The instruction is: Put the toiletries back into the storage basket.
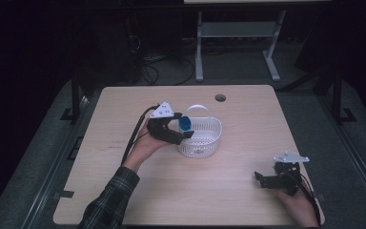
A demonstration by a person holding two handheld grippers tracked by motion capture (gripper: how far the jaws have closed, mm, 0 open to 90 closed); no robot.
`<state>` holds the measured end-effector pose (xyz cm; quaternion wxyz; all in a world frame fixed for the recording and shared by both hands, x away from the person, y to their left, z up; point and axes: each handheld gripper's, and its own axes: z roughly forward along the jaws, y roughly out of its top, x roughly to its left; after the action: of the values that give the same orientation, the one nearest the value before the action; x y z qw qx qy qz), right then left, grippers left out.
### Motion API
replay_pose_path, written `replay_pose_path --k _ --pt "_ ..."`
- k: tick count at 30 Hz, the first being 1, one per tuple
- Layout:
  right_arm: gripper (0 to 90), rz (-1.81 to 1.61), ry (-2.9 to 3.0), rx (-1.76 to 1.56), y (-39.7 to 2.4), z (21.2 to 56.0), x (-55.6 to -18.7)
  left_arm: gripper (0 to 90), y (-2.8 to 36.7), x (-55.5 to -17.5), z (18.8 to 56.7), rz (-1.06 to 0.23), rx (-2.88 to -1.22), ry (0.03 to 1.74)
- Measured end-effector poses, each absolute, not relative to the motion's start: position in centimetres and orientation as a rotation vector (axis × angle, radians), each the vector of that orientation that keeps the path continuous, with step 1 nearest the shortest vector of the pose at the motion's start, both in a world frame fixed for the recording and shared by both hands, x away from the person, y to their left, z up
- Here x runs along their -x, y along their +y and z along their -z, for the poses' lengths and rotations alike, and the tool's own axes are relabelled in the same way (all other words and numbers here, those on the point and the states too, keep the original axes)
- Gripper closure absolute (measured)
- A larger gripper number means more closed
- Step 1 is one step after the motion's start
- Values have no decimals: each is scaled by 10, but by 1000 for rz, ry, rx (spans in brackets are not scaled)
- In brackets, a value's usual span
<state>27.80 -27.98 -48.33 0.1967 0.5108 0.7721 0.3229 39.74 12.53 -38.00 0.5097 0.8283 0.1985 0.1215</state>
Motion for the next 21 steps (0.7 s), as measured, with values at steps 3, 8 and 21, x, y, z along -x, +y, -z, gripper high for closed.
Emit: replay_pose_path --k 3,8,21 --pt "8 -904 2162 -1430 -280 483 -278 133 129 -395 377 -293 -1996 477" --pt "8 -904 2162 -1430 -280 483 -278 133 134 -393 373 -303 -1994 485" --pt "8 -904 2162 -1430 -280 483 -278 133 155 -381 368 -322 -1998 499"
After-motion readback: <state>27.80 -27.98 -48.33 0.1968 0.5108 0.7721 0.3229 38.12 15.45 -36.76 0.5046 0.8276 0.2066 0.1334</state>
